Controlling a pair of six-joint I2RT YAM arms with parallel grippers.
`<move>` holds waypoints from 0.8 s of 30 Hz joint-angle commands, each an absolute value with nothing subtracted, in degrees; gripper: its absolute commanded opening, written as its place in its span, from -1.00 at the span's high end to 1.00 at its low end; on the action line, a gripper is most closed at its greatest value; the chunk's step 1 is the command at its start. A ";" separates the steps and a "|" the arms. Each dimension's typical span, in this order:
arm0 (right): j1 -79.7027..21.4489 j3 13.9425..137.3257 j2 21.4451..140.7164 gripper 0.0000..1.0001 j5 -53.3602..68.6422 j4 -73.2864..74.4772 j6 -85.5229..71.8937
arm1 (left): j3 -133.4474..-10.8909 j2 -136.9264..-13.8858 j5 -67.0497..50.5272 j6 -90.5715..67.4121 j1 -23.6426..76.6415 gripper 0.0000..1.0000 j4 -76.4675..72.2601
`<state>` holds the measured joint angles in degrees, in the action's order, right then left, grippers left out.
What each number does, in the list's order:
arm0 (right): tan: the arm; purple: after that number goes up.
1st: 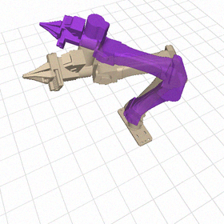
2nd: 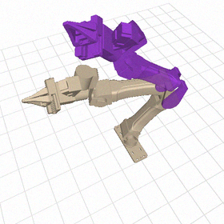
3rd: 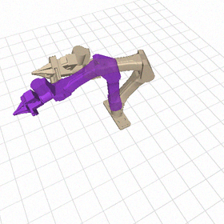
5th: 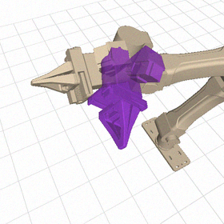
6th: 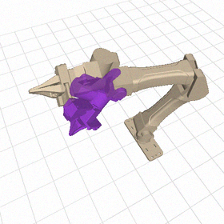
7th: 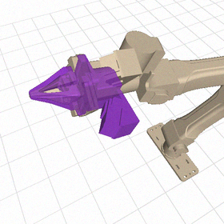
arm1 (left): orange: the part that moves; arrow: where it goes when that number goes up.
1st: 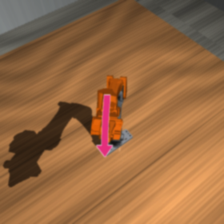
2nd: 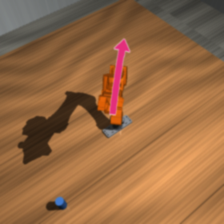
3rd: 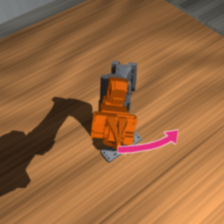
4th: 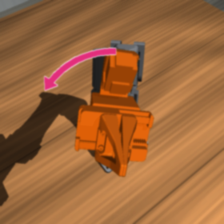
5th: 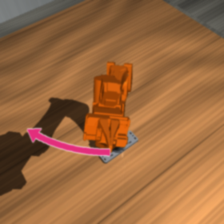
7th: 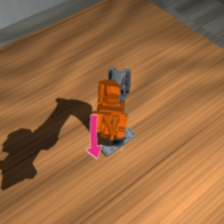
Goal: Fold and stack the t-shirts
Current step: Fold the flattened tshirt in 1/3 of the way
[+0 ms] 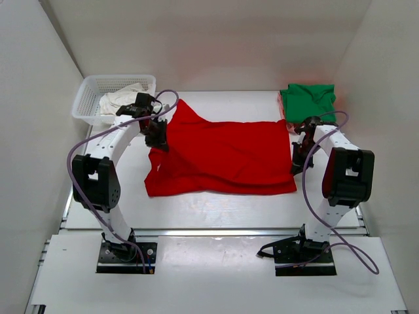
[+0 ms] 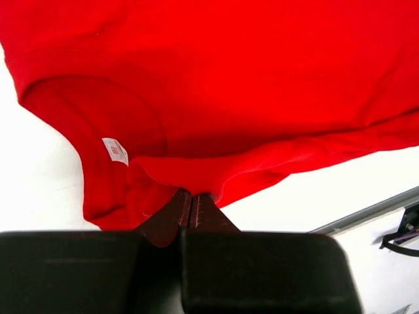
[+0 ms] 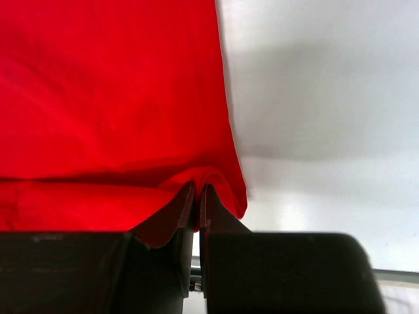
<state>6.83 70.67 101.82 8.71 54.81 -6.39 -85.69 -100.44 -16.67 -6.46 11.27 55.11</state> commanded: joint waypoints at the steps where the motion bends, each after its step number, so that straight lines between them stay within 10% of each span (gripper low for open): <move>1: 7.03 73.83 102.92 1.00 9.05 53.97 -6.50 | -87.71 -100.11 -16.61 -6.06 10.63 1.00 53.00; 5: 7.03 77.51 105.37 0.96 8.53 53.53 -6.59 | -90.16 -103.17 -15.30 -6.33 10.28 0.91 51.77; 12: 7.82 81.31 105.04 -0.06 5.01 49.67 -9.40 | -96.24 -106.18 -13.28 -13.43 7.74 -0.21 45.97; 24: 6.51 56.26 83.69 -0.15 6.69 44.13 -15.28 | -55.77 -74.37 -8.01 -24.24 13.62 -0.33 44.92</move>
